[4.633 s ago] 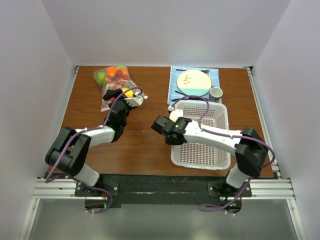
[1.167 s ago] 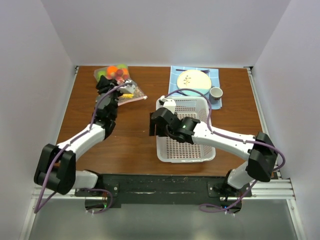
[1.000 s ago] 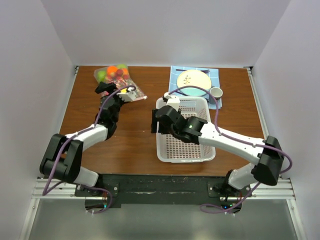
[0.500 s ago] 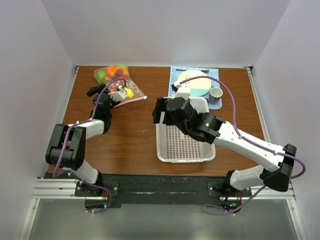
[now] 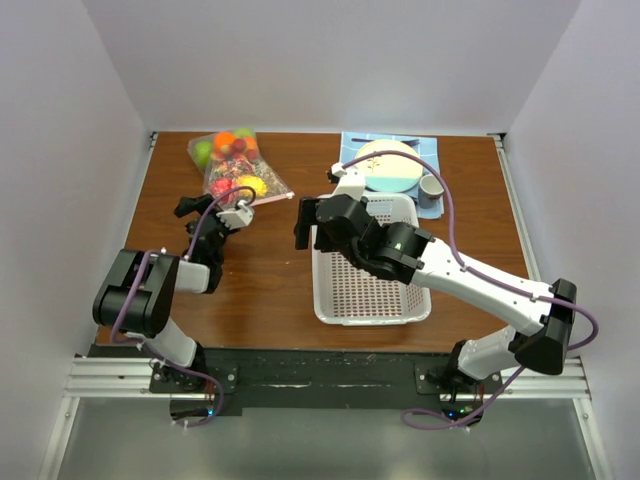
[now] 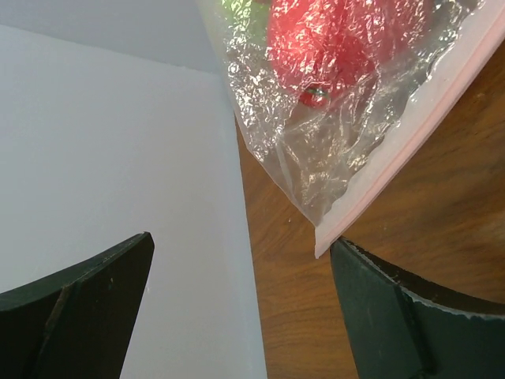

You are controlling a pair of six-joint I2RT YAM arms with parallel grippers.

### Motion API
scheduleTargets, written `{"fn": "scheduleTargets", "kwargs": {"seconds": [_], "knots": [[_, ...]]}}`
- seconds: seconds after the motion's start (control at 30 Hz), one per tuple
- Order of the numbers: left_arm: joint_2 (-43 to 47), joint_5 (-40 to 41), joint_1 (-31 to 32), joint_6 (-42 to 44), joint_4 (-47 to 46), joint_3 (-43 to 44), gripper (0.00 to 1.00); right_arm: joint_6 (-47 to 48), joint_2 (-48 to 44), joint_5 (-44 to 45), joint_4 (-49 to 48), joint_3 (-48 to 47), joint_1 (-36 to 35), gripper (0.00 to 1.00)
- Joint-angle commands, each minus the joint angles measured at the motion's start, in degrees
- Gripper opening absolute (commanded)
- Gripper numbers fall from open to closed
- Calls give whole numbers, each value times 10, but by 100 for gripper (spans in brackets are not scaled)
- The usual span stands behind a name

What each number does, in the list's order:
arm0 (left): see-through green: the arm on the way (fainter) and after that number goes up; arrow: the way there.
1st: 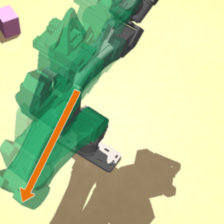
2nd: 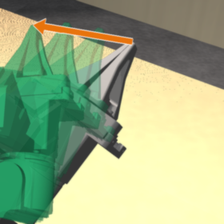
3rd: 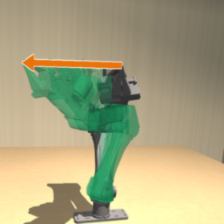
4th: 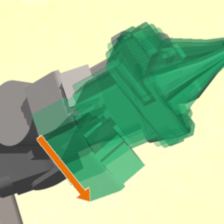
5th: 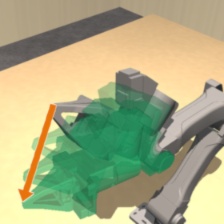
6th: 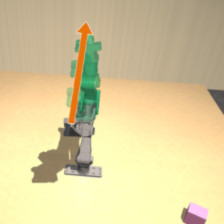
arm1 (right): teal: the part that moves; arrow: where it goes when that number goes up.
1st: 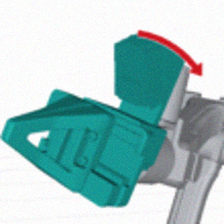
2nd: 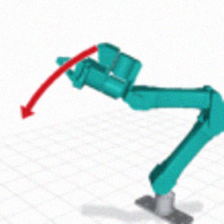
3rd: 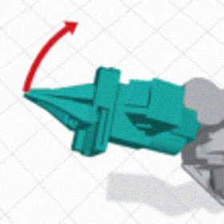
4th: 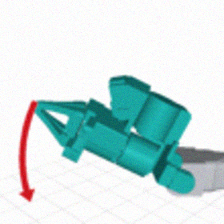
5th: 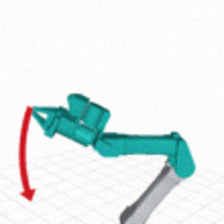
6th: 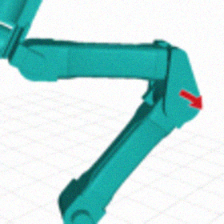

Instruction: Open the zip-top bag and remove the fake food

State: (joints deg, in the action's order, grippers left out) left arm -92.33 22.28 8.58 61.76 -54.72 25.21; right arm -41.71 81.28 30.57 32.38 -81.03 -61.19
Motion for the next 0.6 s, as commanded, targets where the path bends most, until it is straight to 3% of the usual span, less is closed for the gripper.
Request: {"fn": "scheduleTargets", "kwargs": {"seconds": [0.0, 0.1, 0.4, 0.57], "knots": [[12, -33, 2, 23, -93, -33, 100, 7, 2, 18, -4, -27, -3, 88], [0, -42, 1, 29, -104, -46, 100, 6, 0, 18, -13, -20, -2, 88], [-186, 35, 2, 127, -380, 1, 100, 8, 5, 20, -17, -18, -2, 89], [-215, 39, 5, 144, -422, 34, 100, 11, 6, 20, -16, -18, -4, 89]]}}
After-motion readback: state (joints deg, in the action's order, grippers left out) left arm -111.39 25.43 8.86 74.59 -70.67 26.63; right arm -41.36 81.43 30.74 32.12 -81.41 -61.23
